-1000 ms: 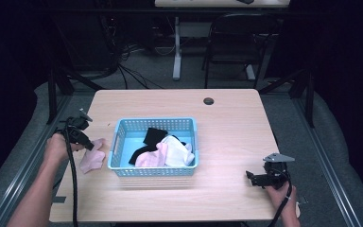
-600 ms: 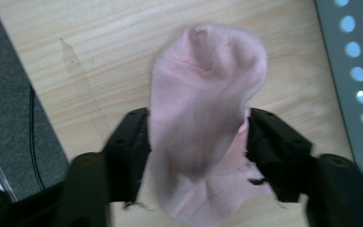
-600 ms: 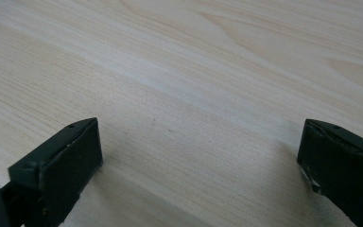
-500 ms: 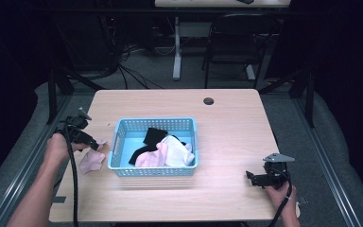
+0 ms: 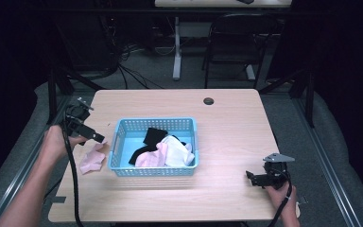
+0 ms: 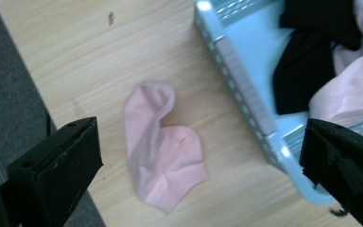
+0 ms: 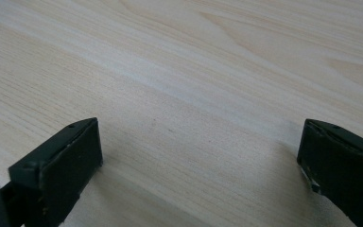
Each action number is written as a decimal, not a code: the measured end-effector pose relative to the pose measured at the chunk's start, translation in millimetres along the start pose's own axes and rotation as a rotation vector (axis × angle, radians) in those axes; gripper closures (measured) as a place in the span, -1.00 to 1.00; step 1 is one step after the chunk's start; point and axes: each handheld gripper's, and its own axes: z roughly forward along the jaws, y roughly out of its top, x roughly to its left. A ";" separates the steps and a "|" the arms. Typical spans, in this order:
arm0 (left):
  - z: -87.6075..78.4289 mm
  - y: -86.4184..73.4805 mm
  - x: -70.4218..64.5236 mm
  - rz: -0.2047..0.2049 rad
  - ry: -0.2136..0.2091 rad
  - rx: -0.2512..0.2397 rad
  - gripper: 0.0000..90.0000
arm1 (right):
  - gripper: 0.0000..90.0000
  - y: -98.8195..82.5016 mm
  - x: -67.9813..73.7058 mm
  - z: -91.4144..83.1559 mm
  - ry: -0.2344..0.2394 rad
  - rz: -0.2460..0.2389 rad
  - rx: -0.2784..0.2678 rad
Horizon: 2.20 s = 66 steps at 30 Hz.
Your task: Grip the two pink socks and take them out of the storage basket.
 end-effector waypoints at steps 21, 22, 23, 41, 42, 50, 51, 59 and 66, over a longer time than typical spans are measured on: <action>52.2 36.0 -87.3 0.164 -0.138 0.033 -1.00 | -0.99 -0.1 0.0 0.0 0.000 0.001 -0.001; 56.0 37.1 -91.9 0.174 -0.141 0.042 -1.00 | -0.99 -0.1 0.0 0.0 0.000 0.000 -0.001; 59.6 37.9 -96.4 0.181 -0.145 0.042 -1.00 | -0.99 -0.1 -0.1 0.0 0.001 0.000 -0.001; 102.2 51.7 -149.1 0.266 -0.194 0.096 -0.97 | -0.99 -0.1 -0.3 -0.1 0.003 -0.002 0.001; 104.1 52.0 -150.0 0.270 -0.192 0.099 -0.90 | -0.99 -0.1 -0.3 -0.1 0.002 -0.002 0.000; 111.5 52.7 -154.9 0.270 -0.188 0.099 -0.16 | -0.99 -0.1 -0.3 -0.1 0.003 -0.002 0.001; 111.4 52.4 -155.0 0.271 -0.193 0.098 -0.11 | -0.99 -0.1 -0.2 -0.1 0.002 -0.002 0.000; 113.6 48.1 -154.3 0.300 -0.229 0.114 0.54 | -0.99 -0.1 -0.2 -0.1 0.002 -0.002 0.000; 111.3 46.5 -152.0 0.317 -0.224 0.126 0.84 | -0.99 -0.1 -0.2 -0.1 0.002 -0.002 0.000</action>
